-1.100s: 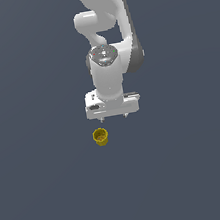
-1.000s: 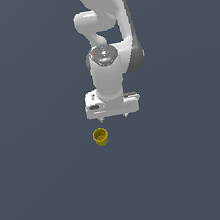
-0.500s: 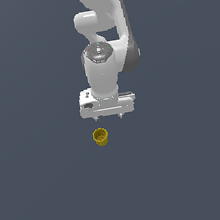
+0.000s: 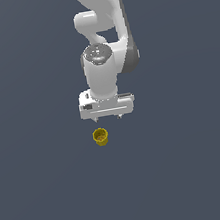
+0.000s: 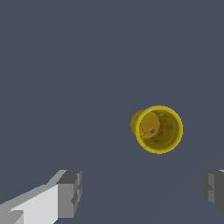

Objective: Pick up the object and move it to a goal position.

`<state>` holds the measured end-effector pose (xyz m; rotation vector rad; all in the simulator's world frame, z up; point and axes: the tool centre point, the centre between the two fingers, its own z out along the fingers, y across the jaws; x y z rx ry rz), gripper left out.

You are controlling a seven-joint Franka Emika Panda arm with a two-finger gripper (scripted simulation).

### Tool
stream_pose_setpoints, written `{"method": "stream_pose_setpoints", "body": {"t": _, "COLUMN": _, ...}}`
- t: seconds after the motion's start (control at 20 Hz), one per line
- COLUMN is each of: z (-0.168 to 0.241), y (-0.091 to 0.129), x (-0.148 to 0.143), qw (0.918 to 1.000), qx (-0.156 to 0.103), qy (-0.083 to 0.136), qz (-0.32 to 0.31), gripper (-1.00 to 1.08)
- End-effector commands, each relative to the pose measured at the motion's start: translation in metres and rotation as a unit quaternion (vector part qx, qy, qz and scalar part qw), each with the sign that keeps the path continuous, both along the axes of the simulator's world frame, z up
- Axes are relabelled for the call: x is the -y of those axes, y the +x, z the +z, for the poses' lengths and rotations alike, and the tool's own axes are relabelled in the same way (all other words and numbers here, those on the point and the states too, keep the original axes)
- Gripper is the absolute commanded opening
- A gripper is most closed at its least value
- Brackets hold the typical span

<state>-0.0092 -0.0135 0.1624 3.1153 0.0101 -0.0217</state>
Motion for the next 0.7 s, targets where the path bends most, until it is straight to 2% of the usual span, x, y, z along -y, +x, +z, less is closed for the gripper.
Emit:
{"method": "stream_pose_setpoints", "body": {"t": 0.0, "z": -0.004, "y": 0.002, "x": 0.003, "qw": 1.0, "qx": 0.0, "qy": 0.001, "qz": 0.006, "gripper": 1.0}}
{"method": "stream_pose_setpoints", "body": {"t": 0.65, "z": -0.05, "y": 0.017, "x": 0.039, "qw": 0.9975, "qx": 0.004, "qy": 0.01, "qz": 0.07, "gripper": 1.0}}
